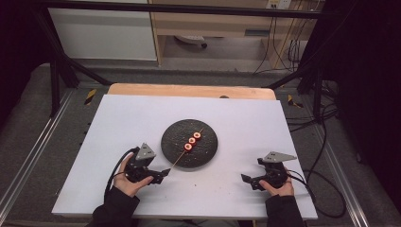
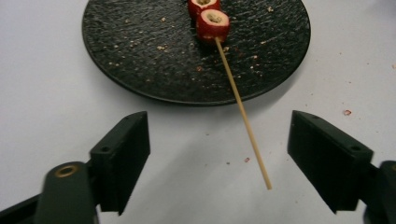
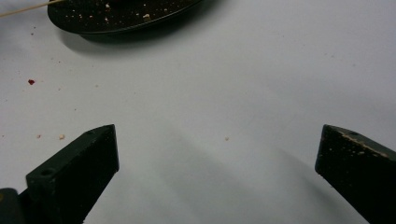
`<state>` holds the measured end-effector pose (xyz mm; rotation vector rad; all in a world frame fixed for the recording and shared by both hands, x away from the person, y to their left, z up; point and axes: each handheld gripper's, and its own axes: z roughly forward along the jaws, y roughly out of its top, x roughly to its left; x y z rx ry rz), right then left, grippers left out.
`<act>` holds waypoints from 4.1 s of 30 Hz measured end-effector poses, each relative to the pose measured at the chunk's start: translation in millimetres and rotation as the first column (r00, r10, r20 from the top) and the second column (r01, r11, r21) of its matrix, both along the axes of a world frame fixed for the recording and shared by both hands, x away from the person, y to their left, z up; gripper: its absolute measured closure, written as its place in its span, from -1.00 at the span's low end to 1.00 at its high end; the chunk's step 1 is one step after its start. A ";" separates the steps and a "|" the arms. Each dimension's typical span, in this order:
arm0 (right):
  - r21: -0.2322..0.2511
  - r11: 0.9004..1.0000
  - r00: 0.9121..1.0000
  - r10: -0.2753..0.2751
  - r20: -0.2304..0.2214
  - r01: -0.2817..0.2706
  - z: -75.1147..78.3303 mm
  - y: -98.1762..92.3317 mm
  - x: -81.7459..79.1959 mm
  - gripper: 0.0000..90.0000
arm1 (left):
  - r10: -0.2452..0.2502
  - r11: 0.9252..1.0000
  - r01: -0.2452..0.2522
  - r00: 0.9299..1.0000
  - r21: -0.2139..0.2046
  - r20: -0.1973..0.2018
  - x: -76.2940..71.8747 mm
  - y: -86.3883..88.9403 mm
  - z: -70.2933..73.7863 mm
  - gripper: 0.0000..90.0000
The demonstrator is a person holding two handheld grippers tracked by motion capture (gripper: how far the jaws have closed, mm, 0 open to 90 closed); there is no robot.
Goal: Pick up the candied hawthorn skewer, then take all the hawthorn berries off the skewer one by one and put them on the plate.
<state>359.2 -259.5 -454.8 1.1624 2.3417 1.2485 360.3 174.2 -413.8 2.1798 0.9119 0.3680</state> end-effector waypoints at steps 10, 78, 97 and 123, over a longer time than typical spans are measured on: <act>-0.001 1.000 1.000 0.000 0.002 0.000 -0.4 0.3 0.3 -0.99 | -0.014 0.997 0.021 0.995 0.079 -0.096 8.6 -26.0 -9.8 0.07; 0.035 0.999 0.999 -0.004 0.032 0.002 12.4 26.6 -1.1 -0.99 | 0.024 0.975 0.000 0.994 -0.223 0.104 -28.1 30.6 -5.4 0.96; 0.066 0.998 0.998 0.016 0.061 -0.020 32.4 69.3 6.7 -0.99 | 0.005 0.972 0.025 0.992 -0.236 0.122 -32.9 34.1 -11.0 0.96; 0.279 0.960 0.998 -0.001 0.058 -0.016 68.8 130.1 49.2 -0.74 | -0.030 0.970 0.065 0.988 -0.235 0.150 -41.4 20.1 -13.6 0.96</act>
